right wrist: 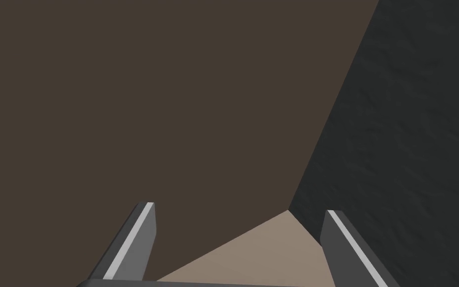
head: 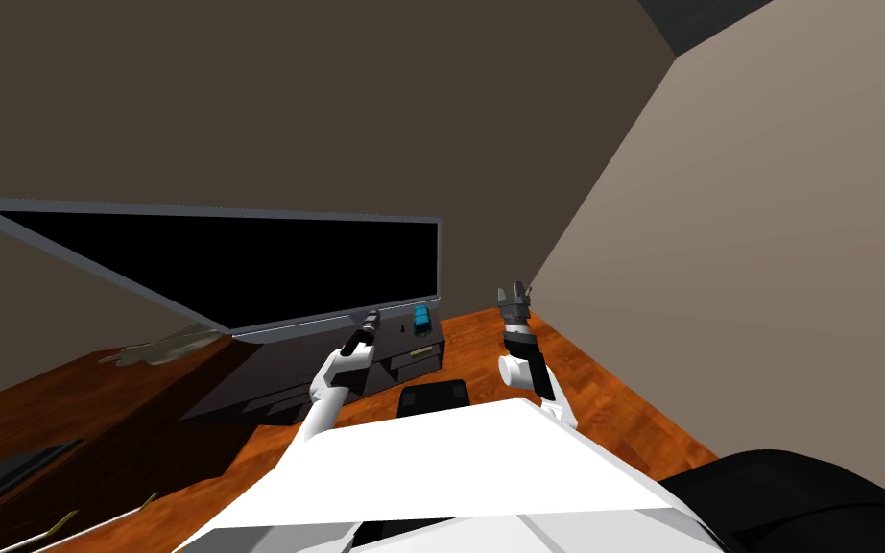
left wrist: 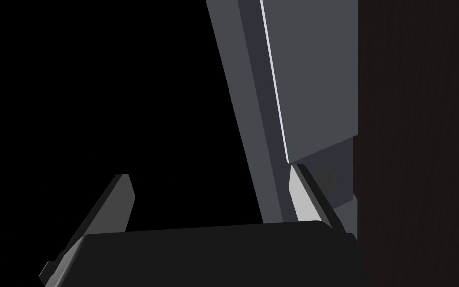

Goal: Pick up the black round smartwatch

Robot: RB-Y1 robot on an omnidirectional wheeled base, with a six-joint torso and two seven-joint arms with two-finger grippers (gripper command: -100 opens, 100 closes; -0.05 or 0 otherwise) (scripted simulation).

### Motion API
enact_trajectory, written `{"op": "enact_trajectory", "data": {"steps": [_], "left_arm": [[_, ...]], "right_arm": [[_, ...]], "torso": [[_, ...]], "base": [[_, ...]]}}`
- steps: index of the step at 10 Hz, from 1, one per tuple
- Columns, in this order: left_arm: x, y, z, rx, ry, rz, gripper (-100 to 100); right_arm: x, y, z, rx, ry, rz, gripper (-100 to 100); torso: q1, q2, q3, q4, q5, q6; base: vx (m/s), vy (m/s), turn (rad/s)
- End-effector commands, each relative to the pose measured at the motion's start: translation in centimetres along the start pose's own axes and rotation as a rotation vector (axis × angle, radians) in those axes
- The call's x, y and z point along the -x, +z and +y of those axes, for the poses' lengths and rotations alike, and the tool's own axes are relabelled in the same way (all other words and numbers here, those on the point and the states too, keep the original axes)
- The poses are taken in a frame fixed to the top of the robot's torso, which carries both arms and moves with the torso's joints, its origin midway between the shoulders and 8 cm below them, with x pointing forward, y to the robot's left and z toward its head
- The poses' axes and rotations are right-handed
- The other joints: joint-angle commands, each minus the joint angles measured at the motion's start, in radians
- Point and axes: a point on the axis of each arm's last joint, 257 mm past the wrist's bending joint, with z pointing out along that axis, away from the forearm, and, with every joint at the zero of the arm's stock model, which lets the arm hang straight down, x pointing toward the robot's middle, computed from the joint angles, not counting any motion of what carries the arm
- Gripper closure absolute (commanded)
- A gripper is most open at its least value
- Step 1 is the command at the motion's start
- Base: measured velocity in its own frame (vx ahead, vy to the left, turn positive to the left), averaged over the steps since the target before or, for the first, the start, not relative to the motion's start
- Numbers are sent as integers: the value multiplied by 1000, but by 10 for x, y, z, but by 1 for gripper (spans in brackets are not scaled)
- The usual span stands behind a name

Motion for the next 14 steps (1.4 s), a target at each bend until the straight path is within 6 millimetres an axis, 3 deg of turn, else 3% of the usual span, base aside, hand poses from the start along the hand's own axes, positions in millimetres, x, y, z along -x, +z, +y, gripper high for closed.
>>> {"op": "enact_trajectory", "data": {"steps": [1, 4, 5, 14], "left_arm": [[-1, 3, 11, 37, -1, 1, -100], [-5, 15, 44, 154, -9, 4, -100], [-5, 15, 46, 157, -9, 4, -100], [-21, 27, 119, 438, -32, 26, -100]], "right_arm": [[0, 0, 0, 0, 0, 0, 0], [0, 0, 0, 0, 0, 0, 0], [0, 0, 0, 0, 0, 0, 0], [0, 0, 0, 0, 0, 0, 0]], "torso": [[0, 0, 0, 0, 0, 0], [0, 0, 0, 0, 0, 0], [0, 0, 0, 0, 0, 0], [0, 0, 0, 0, 0, -1]], "base": [[4, -1, -55], [3, -3, -77], [3, -2, -59], [5, -3, -76]]}}
